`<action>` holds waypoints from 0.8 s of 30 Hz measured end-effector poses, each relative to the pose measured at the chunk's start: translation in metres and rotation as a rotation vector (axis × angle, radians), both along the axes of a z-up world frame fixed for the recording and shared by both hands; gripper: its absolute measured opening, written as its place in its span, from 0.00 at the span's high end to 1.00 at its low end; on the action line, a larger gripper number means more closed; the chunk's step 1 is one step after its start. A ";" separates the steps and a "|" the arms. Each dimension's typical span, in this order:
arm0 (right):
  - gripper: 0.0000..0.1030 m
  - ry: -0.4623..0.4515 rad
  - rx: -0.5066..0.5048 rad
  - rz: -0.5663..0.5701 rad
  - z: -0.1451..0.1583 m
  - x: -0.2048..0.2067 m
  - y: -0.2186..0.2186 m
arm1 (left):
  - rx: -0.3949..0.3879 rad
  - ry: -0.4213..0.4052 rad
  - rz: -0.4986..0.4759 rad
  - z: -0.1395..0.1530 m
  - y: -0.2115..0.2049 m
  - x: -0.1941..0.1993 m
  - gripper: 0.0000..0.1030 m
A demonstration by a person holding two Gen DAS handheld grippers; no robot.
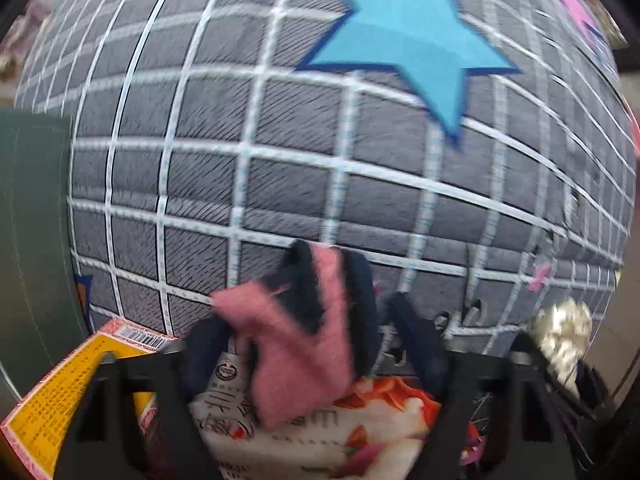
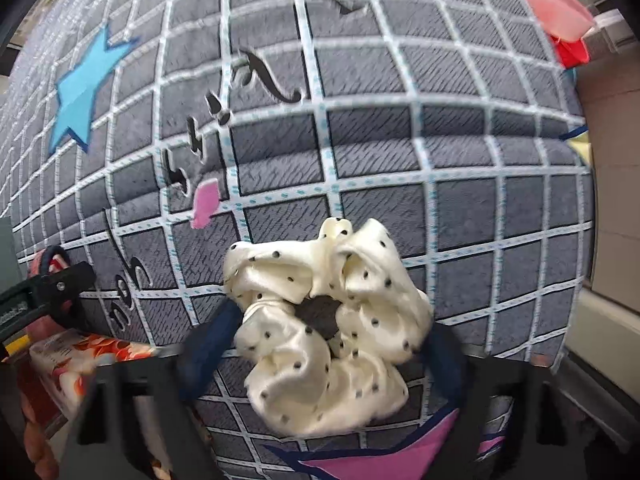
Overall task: Organize soft objects
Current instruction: 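Lift the scrunchie and sock and carry both over the box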
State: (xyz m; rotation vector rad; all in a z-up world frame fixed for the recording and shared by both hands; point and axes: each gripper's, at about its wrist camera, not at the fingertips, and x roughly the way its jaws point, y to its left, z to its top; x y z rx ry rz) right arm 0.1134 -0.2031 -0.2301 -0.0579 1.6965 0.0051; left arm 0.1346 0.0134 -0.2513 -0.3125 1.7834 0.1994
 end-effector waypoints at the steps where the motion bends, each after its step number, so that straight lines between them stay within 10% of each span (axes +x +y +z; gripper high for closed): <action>1: 0.64 -0.020 0.009 0.015 0.005 -0.001 0.000 | 0.000 -0.018 -0.035 0.004 -0.007 0.001 0.60; 24: 0.72 -0.178 0.327 -0.093 0.113 -0.034 -0.005 | -0.149 -0.357 -0.275 0.147 -0.027 -0.060 0.68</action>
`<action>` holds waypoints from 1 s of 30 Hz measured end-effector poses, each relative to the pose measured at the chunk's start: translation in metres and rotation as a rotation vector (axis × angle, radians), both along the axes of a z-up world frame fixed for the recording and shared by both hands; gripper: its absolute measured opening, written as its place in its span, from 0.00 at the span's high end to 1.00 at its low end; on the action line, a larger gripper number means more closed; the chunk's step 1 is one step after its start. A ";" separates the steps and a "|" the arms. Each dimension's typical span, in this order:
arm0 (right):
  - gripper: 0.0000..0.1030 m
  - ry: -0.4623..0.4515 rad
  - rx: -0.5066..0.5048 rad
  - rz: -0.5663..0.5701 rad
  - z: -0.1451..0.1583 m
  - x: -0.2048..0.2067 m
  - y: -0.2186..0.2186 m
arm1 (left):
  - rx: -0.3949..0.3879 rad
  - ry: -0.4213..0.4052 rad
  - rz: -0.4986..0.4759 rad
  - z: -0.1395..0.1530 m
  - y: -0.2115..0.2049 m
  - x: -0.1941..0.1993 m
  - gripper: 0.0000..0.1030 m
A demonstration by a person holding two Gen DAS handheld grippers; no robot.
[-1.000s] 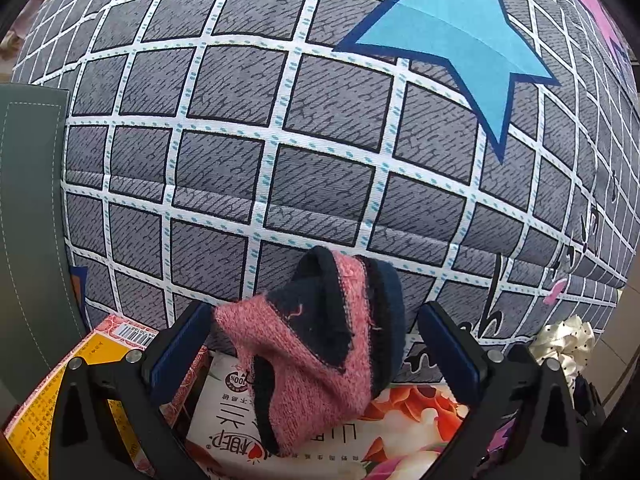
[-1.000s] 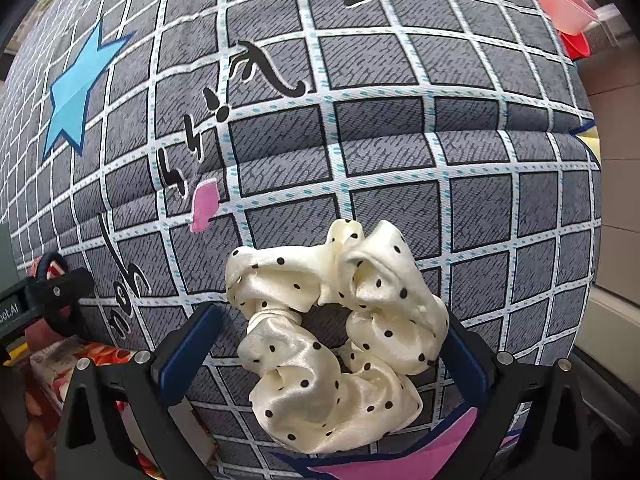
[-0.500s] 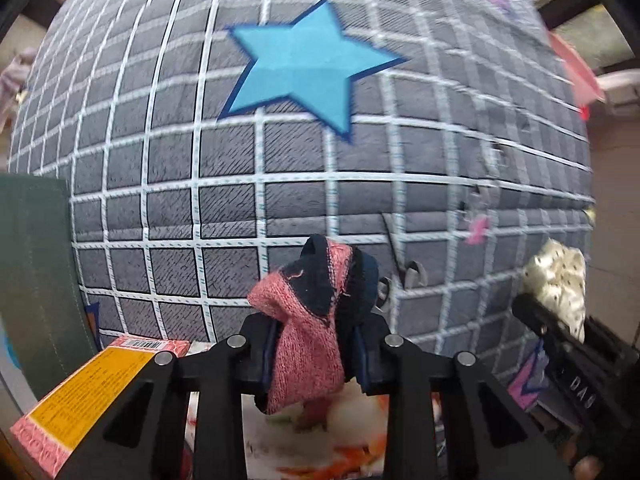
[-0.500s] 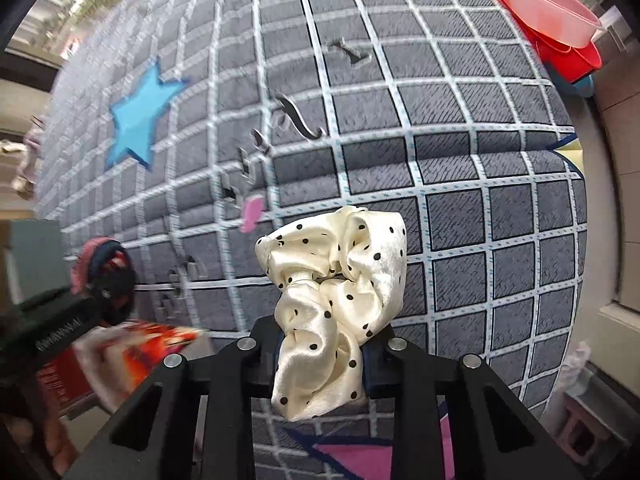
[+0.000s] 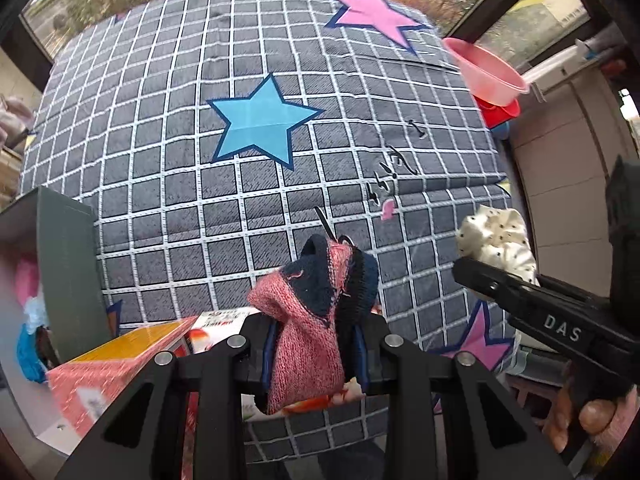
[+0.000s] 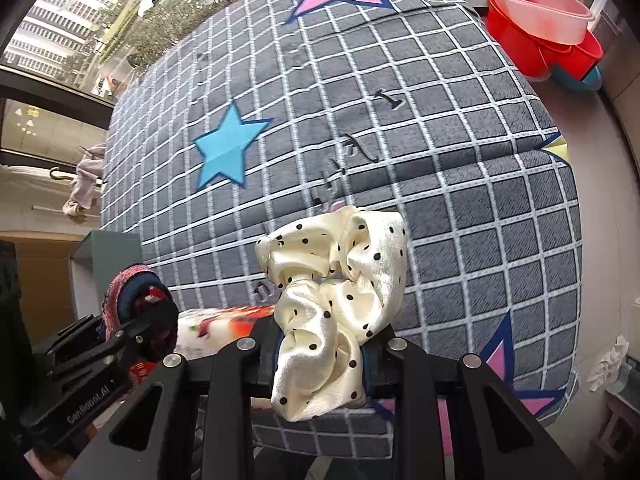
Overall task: Organize soft objects
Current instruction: 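Lift the scrunchie and sock and carry both over the box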
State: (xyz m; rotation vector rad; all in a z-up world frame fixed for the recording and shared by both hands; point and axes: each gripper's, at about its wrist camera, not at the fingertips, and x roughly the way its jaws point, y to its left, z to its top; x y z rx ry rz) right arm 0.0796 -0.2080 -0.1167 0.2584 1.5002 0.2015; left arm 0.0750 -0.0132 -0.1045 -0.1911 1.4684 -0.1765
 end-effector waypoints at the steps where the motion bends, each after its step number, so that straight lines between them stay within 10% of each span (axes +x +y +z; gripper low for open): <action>1: 0.72 -0.003 0.004 0.000 0.004 -0.005 0.004 | -0.003 -0.007 -0.007 0.005 0.000 -0.005 0.68; 30: 0.72 -0.080 0.037 0.088 0.072 -0.113 0.135 | 0.013 -0.207 0.014 0.085 0.112 -0.128 0.68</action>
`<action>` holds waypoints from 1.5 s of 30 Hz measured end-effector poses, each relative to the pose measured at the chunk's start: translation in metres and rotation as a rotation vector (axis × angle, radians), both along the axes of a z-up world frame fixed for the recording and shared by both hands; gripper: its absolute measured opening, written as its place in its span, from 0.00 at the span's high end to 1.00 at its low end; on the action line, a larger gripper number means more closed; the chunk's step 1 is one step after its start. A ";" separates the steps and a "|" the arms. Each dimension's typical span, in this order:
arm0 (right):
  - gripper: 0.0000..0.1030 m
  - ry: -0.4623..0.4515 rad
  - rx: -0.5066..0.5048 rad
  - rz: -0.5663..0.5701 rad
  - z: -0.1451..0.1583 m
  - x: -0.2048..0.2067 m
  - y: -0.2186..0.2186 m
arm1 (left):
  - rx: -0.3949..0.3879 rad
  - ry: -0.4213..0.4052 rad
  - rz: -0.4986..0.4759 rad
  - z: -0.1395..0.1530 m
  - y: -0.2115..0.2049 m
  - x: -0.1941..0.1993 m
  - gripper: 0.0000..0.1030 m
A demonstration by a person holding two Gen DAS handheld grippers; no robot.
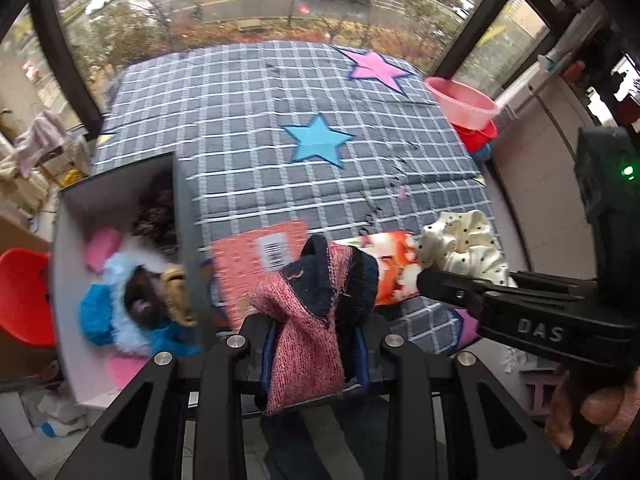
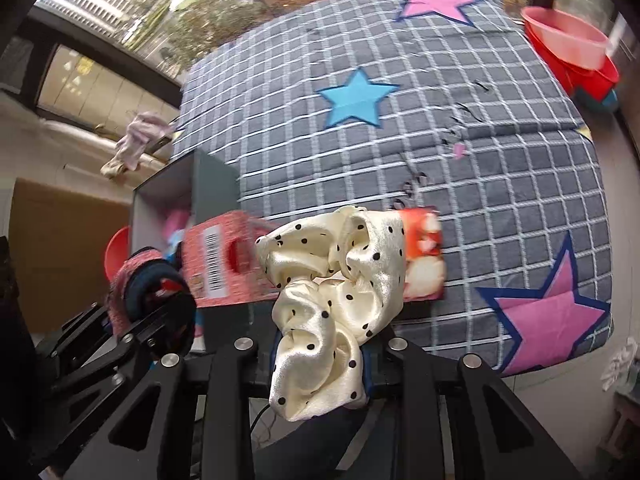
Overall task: Organize soft objects
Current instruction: 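Lift the scrunchie and sock and carry both over the box, then lower the scrunchie and sock into the box and open both tools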
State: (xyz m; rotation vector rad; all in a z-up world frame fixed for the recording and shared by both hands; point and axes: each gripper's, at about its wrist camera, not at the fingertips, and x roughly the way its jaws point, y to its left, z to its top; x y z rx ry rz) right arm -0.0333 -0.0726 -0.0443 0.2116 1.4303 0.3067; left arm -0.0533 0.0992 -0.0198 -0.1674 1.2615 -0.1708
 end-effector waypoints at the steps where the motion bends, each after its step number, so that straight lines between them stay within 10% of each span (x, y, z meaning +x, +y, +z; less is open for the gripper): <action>1: 0.71 -0.007 0.004 0.016 0.004 -0.001 0.009 | 0.011 -0.005 0.011 0.001 0.006 -0.003 0.68; 34: 0.71 0.031 0.005 0.380 -0.006 -0.037 0.169 | 0.086 0.114 0.373 -0.046 0.140 -0.074 0.67; 40: 0.71 0.030 0.039 0.428 -0.004 -0.024 0.202 | 0.075 0.101 0.426 -0.048 0.158 -0.072 0.55; 42: 0.53 0.022 0.062 0.435 -0.002 -0.015 0.215 | 0.071 0.121 0.445 -0.050 0.165 -0.070 0.47; 44: 0.04 0.014 0.073 0.443 0.002 -0.005 0.229 | 0.085 0.138 0.467 -0.051 0.172 -0.067 0.37; 45: 0.02 0.001 0.066 0.442 0.004 -0.002 0.233 | 0.096 0.141 0.472 -0.050 0.174 -0.066 0.35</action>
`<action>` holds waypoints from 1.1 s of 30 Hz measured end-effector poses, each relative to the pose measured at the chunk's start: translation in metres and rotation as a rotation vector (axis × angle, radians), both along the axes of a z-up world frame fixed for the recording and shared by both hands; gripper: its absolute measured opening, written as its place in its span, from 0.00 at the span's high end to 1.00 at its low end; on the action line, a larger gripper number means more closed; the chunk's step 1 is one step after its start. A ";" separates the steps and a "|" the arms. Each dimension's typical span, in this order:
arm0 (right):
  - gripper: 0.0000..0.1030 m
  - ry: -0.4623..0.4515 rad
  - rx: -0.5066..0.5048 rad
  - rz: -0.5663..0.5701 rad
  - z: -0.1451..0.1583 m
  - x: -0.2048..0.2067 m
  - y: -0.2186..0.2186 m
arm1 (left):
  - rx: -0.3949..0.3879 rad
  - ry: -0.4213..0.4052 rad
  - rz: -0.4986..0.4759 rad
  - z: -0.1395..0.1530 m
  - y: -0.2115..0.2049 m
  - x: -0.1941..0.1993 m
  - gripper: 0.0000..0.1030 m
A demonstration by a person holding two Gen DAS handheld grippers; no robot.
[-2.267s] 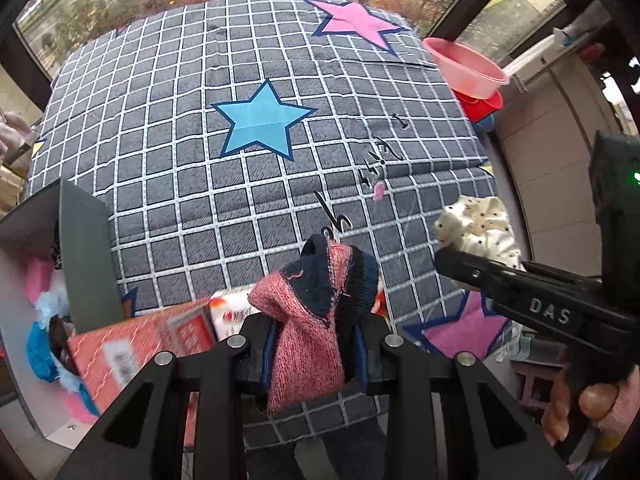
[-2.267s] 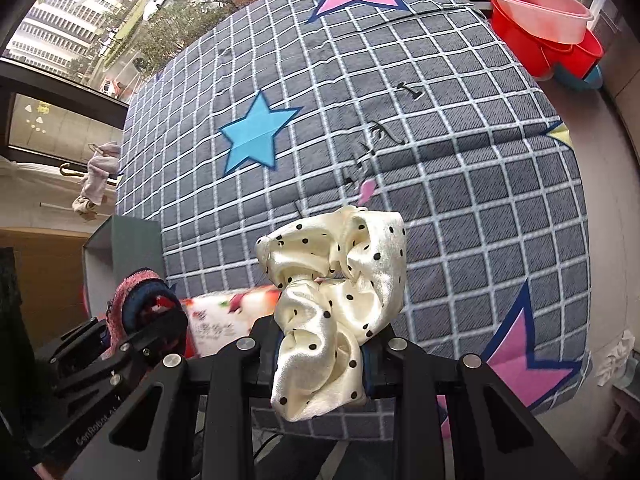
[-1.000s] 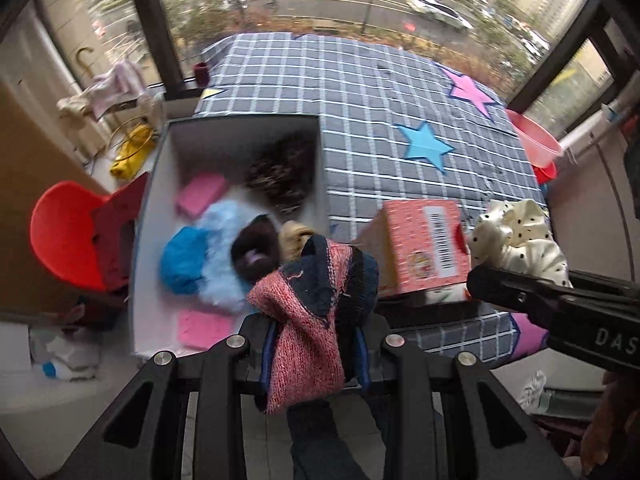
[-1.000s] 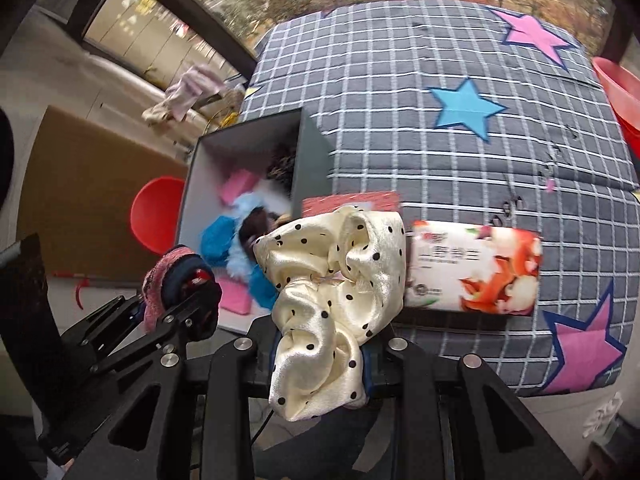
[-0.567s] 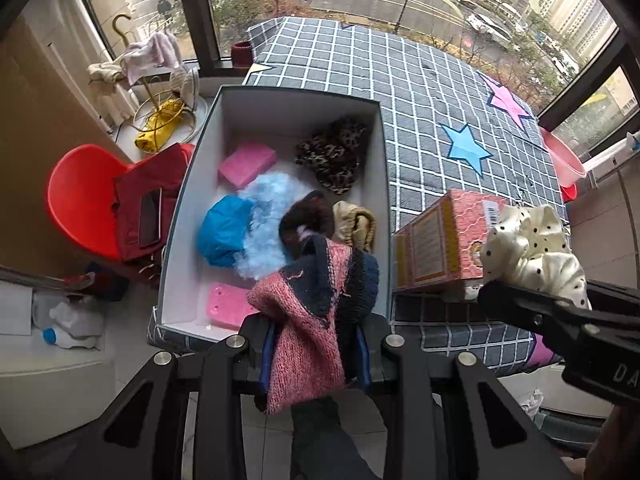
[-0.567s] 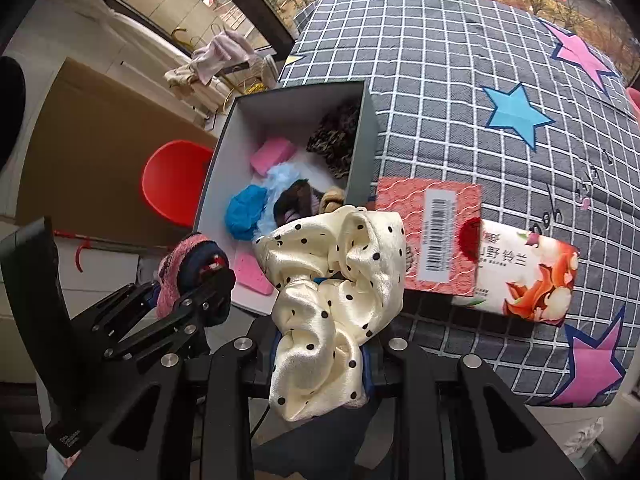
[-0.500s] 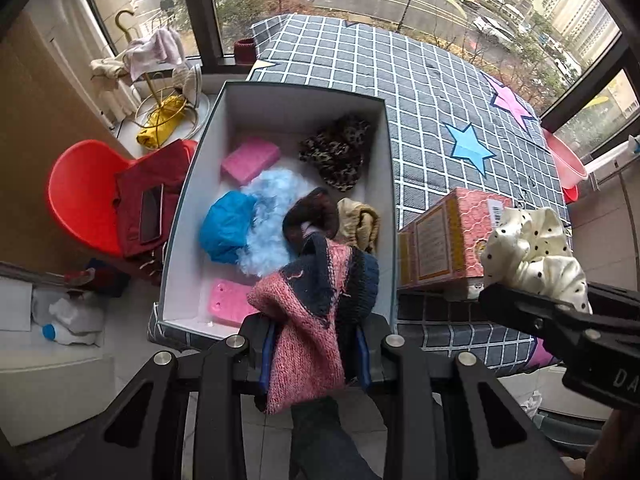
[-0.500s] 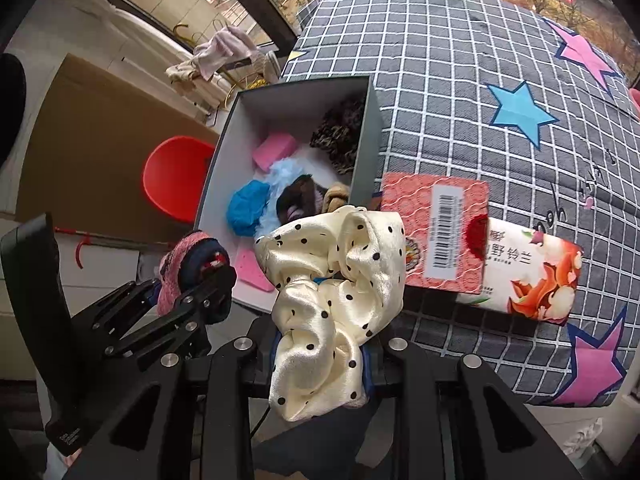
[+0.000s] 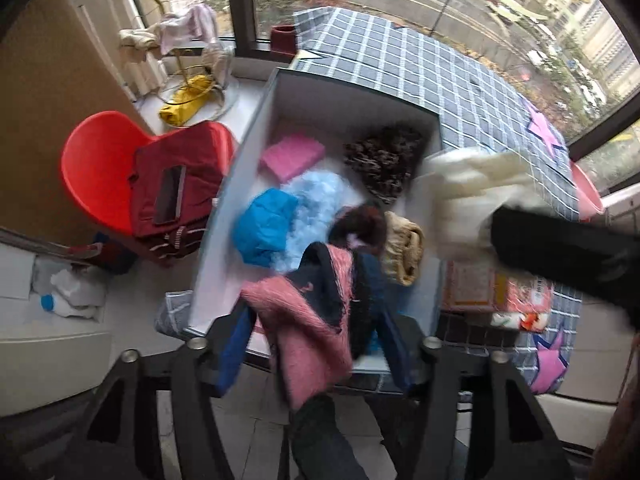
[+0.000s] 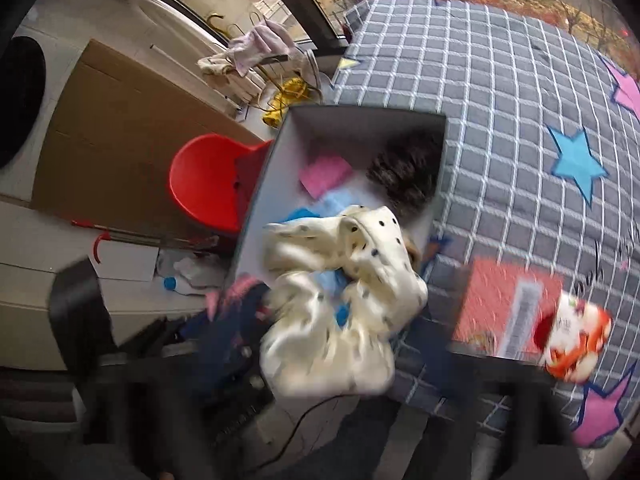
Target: Organize soft objects
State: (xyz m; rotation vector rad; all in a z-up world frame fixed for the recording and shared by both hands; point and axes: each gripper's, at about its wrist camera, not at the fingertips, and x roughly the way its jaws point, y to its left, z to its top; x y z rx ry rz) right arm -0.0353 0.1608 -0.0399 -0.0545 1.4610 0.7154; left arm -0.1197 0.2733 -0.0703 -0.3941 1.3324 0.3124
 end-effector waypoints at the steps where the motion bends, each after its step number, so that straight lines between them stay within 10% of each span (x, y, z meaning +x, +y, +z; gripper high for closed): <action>1: 0.02 -0.024 -0.004 -0.003 0.004 0.003 0.003 | -0.003 -0.001 0.004 0.001 0.003 0.000 0.34; 7: 0.02 -0.070 -0.004 -0.004 0.021 0.008 -0.001 | -0.236 -0.060 0.023 -0.002 0.017 -0.002 0.31; 33: 0.02 -0.079 -0.098 0.052 0.013 -0.012 0.002 | -0.029 0.011 0.086 -0.002 0.019 -0.021 0.26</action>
